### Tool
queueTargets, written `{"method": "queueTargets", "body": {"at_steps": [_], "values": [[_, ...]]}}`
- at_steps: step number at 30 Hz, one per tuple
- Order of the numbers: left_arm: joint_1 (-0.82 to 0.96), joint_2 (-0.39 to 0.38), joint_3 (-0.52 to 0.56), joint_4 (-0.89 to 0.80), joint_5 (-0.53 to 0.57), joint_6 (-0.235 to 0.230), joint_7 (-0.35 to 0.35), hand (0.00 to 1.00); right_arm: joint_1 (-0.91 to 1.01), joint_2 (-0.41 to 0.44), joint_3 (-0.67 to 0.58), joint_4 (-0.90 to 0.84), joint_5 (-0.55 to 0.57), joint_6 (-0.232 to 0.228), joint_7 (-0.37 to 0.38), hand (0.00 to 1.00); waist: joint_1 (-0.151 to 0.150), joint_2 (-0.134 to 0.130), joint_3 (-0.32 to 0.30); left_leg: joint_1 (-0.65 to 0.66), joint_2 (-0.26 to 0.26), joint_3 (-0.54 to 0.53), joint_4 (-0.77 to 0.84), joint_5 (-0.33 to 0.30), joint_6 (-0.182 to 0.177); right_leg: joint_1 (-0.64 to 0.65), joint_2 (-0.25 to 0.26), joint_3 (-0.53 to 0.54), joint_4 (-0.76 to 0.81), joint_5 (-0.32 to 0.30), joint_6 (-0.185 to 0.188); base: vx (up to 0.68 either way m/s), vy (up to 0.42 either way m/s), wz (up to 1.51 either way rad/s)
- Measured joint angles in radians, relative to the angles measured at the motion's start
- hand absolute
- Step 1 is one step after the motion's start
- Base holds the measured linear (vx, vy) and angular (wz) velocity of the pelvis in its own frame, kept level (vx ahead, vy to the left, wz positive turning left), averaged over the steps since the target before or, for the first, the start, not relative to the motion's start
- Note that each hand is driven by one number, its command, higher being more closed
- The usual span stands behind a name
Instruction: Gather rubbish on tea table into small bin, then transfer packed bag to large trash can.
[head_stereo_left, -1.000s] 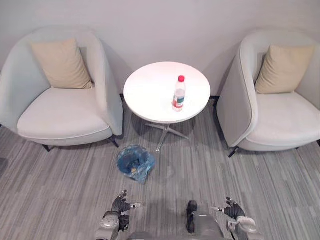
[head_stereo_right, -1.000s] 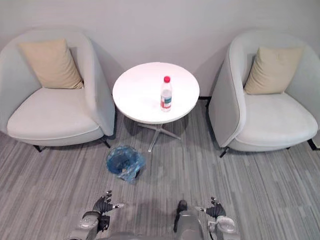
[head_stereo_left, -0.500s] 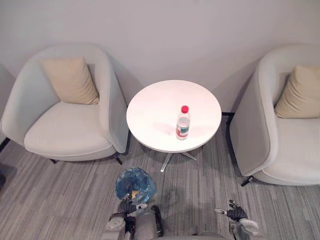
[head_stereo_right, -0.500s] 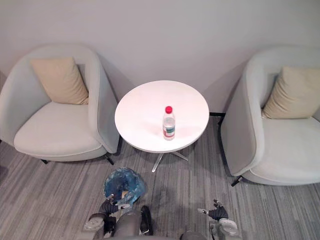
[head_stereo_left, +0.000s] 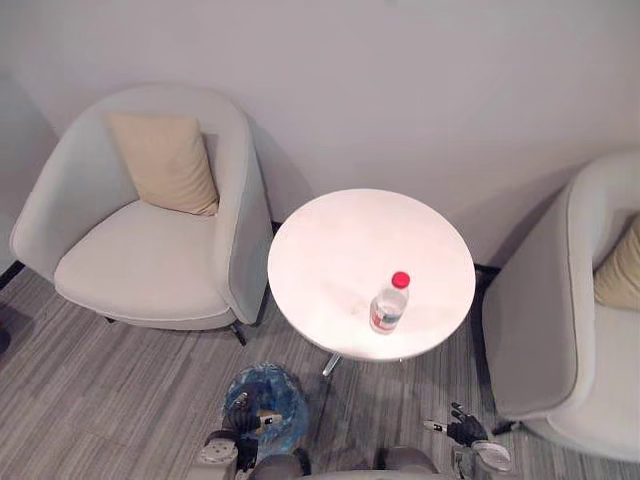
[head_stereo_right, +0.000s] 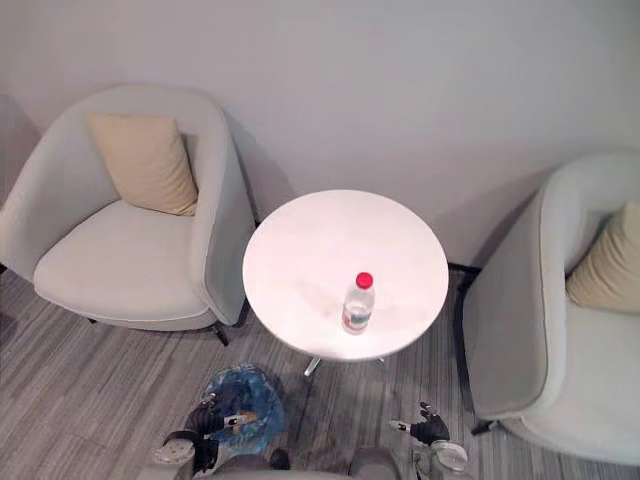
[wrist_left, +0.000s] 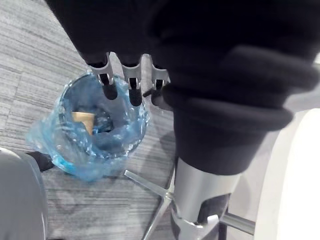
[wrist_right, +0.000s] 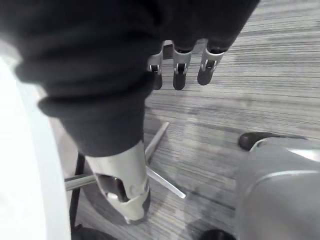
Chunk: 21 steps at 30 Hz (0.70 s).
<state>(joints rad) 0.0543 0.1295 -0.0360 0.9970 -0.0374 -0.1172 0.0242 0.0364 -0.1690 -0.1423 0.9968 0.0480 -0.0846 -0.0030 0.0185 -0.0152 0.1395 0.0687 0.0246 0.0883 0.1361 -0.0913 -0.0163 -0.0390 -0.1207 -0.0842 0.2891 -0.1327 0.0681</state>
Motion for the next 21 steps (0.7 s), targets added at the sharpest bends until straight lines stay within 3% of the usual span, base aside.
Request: {"method": "queueTargets", "body": {"at_steps": [4, 10, 21], "values": [[0.02, -0.013, 0.007, 0.007, 0.0, 0.0, 0.0, 0.0, -0.009, 0.0, 0.003, -0.05, 0.001, -0.02, -0.003, 0.0, -0.003, 0.039, -0.018, 0.012, 0.049, -0.009, -0.053, 0.012, -0.03, 0.058, 0.059, -0.024, -0.129, 0.051, -0.025, 0.13, -0.14, 0.01], [0.027, -0.017, 0.006, 0.007, 0.0, -0.001, 0.0, 0.0, 0.018, -0.001, 0.008, -0.143, 0.003, -0.027, -0.016, 0.0, -0.004, 0.025, -0.018, 0.052, 0.06, -0.022, -0.088, 0.023, -0.045, 0.124, 0.076, -0.035, -0.209, 0.085, -0.029, 0.0, -0.036, 0.03], [0.027, -0.017, -0.003, 0.004, 0.0, -0.003, 0.001, 0.0, 0.026, 0.004, 0.116, -0.32, 0.022, -0.049, -0.016, 0.0, -0.003, 0.017, -0.019, 0.05, 0.032, -0.048, -0.141, 0.074, -0.031, 0.15, 0.062, -0.053, -0.296, 0.149, -0.016, -0.07, 0.009, 0.07]]}}
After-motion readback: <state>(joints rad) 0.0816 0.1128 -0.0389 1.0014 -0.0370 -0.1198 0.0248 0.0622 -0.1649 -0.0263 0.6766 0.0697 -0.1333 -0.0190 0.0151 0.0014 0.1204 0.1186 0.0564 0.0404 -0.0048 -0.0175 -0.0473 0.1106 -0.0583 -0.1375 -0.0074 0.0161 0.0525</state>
